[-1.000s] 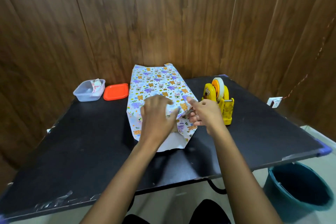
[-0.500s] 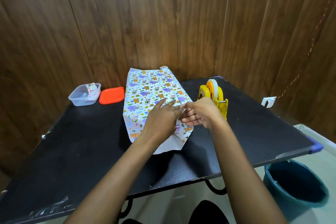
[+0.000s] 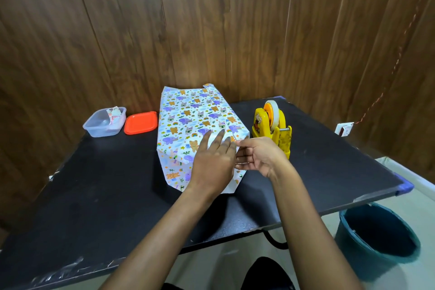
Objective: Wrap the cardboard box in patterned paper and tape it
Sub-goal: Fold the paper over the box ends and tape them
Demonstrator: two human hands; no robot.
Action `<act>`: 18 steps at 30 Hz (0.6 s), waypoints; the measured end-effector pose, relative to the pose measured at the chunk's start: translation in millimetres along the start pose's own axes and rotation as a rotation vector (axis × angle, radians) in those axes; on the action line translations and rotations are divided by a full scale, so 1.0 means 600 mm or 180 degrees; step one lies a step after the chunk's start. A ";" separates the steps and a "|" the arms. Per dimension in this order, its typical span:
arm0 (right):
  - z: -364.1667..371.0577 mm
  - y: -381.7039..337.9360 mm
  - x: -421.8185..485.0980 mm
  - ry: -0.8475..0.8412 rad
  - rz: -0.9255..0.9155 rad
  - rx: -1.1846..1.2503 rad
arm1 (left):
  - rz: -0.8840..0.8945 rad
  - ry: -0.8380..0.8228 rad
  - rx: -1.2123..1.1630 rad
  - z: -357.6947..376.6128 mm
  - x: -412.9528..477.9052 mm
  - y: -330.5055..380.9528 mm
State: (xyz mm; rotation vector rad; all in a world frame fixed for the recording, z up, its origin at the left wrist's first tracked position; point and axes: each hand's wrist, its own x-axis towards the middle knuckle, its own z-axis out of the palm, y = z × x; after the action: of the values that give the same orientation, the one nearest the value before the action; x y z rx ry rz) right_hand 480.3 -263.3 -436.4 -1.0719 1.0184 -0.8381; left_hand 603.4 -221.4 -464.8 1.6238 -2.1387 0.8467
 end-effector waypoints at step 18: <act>-0.011 0.002 0.023 0.0221 -0.0223 0.0018 | 0.0279 0.1097 0.0350 0.053 -0.029 0.019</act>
State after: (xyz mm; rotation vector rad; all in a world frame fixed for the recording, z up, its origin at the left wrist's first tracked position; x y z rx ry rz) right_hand 478.3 -277.5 -441.9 -1.0850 1.0408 -0.9399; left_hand 600.7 -226.5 -502.4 1.3237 -1.9593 1.1942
